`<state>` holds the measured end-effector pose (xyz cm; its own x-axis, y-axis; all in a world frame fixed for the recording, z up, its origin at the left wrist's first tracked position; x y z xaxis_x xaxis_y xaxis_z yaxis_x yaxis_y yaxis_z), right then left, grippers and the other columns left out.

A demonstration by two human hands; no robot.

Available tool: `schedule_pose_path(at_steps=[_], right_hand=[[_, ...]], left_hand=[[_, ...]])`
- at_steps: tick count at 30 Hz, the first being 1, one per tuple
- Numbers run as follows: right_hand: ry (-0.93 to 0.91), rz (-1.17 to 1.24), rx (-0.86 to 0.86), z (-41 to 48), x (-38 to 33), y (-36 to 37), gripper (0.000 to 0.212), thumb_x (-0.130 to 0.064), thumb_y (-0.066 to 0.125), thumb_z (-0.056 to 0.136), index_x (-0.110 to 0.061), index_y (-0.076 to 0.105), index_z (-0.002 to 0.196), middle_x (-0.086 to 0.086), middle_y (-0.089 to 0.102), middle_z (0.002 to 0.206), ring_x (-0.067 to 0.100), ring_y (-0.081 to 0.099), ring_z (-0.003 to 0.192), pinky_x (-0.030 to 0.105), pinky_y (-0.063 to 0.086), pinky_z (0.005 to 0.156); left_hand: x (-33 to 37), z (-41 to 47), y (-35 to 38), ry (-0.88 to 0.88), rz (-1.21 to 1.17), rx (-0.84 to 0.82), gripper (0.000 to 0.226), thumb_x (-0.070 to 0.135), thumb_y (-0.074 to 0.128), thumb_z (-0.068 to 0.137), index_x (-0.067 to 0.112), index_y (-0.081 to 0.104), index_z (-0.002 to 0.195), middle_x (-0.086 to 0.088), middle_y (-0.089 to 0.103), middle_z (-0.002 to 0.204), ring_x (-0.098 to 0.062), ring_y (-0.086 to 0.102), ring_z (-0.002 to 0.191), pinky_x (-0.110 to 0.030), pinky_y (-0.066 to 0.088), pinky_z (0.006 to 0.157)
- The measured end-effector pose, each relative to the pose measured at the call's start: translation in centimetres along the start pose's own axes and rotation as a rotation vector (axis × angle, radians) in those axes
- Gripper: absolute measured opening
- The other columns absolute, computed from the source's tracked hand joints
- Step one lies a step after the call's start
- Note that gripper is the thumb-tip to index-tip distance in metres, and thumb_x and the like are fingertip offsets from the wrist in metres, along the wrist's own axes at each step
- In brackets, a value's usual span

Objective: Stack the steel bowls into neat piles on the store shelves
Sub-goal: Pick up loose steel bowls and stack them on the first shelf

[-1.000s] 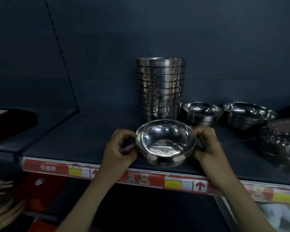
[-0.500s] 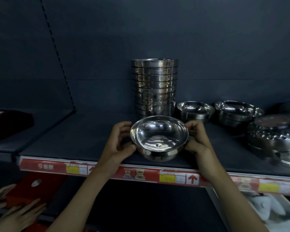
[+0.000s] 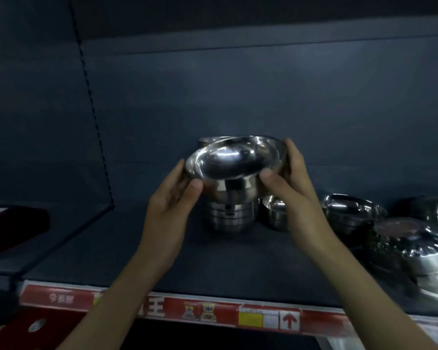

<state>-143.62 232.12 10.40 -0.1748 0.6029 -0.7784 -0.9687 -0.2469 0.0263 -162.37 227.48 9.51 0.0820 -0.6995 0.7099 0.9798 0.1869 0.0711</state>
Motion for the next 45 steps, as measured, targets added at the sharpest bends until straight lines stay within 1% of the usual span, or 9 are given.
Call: schedule_pose_path(at_steps=[8, 15, 21, 27, 30, 33, 36, 41, 45], right_hand=[[-0.041, -0.178, -0.004, 8.3, -3.0, 0.9, 0.114, -0.068, 0.063, 0.071, -0.027, 0.001, 0.157, -0.009, 0.028, 0.160, 0.007, 0.026, 0.146, 0.037, 0.023, 0.122], [0.070, -0.182, -0.008, 13.6, -0.1, 0.7, 0.100, -0.049, 0.059, 0.093, -0.015, -0.010, 0.157, 0.000, 0.012, 0.165, 0.016, 0.013, 0.151, 0.030, 0.014, 0.120], [0.183, -0.162, -0.014, 14.6, 3.2, 0.7, 0.122, -0.069, 0.063, 0.070, -0.015, -0.002, 0.157, 0.002, 0.022, 0.163, 0.023, 0.024, 0.149, 0.045, 0.021, 0.122], [0.272, -0.154, -0.031, 13.7, 6.3, 0.3, 0.117, -0.066, 0.064, 0.074, -0.015, 0.000, 0.158, 0.002, 0.026, 0.162, 0.021, 0.028, 0.147, 0.042, 0.023, 0.121], [0.284, -0.162, -0.024, 13.4, 7.1, 0.2, 0.101, -0.051, 0.060, 0.092, -0.014, -0.008, 0.157, 0.002, 0.017, 0.164, 0.022, 0.021, 0.149, 0.038, 0.018, 0.121], [0.285, -0.166, -0.033, 13.3, 7.6, 0.1, 0.095, -0.044, 0.055, 0.097, -0.014, -0.012, 0.156, 0.002, 0.013, 0.165, 0.021, 0.017, 0.150, 0.034, 0.017, 0.118], [0.299, -0.194, -0.036, 12.9, 7.5, 0.0, 0.090, -0.044, 0.053, 0.098, -0.013, -0.008, 0.156, 0.000, 0.019, 0.162, 0.020, 0.022, 0.148, 0.032, 0.020, 0.114], [0.266, -0.308, -0.008, 10.9, 6.2, -0.5, 0.052, -0.031, 0.059, 0.097, -0.015, 0.036, 0.141, -0.004, 0.050, 0.133, 0.013, 0.047, 0.127, 0.018, 0.038, 0.090], [0.175, -0.396, 0.198, 6.3, 3.7, -4.3, 0.065, -0.027, 0.063, 0.094, -0.012, 0.034, 0.150, 0.000, 0.042, 0.151, 0.012, 0.038, 0.138, 0.027, 0.031, 0.111]], left_hand=[[2.1, 9.0, 0.7, 0.054, 0.026, -0.094, 0.021, 0.018, 0.056, 0.099, 0.020, 0.060, 0.119, 0.010, 0.070, 0.118, -0.002, 0.060, 0.117, -0.016, 0.045, 0.094], [-0.9, 15.0, 1.2, 0.002, 0.181, -0.124, 0.023, 0.020, 0.052, 0.101, 0.014, 0.055, 0.123, 0.012, 0.064, 0.117, 0.014, 0.061, 0.101, -0.005, 0.044, 0.082], [-5.2, 16.4, 1.1, -0.117, 0.257, -0.131, 0.029, 0.031, 0.052, 0.100, 0.013, 0.055, 0.124, 0.002, 0.064, 0.126, -0.007, 0.058, 0.117, -0.018, 0.043, 0.095], [-8.6, 15.0, 1.1, -0.239, 0.234, -0.139, 0.060, 0.044, 0.056, 0.095, 0.009, 0.040, 0.142, -0.004, 0.058, 0.137, -0.016, 0.054, 0.127, -0.035, 0.043, 0.109], [-9.6, 14.4, 0.8, -0.236, 0.253, -0.129, 0.057, 0.049, 0.056, 0.093, 0.009, 0.046, 0.132, -0.004, 0.064, 0.123, -0.019, 0.060, 0.117, -0.043, 0.045, 0.107], [-9.9, 14.2, 0.8, -0.194, 0.253, -0.124, 0.025, 0.037, 0.052, 0.099, 0.015, 0.054, 0.112, 0.002, 0.066, 0.104, -0.013, 0.063, 0.101, -0.039, 0.050, 0.099], [-9.8, 14.1, 0.9, -0.180, 0.261, -0.136, 0.029, 0.036, 0.051, 0.101, 0.016, 0.053, 0.121, 0.000, 0.067, 0.113, -0.012, 0.064, 0.107, -0.035, 0.050, 0.097], [-8.2, 12.1, 0.9, -0.182, 0.276, -0.002, 0.033, 0.024, 0.056, 0.098, 0.019, 0.053, 0.131, 0.011, 0.061, 0.122, -0.007, 0.059, 0.114, -0.017, 0.045, 0.091], [-4.6, 7.1, 1.8, -0.006, 0.375, 0.291, 0.046, 0.007, 0.059, 0.089, 0.023, 0.052, 0.131, 0.013, 0.046, 0.121, 0.009, 0.051, 0.099, 0.000, 0.039, 0.080]])
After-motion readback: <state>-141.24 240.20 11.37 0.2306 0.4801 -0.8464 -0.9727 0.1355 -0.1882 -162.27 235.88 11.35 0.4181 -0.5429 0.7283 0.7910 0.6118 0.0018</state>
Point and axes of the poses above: each hand's wrist, its own z-axis towards the middle knuckle, its own y-axis out of the palm, x = y × z, the point moved 8 cm from there along z, towards the middle knuckle
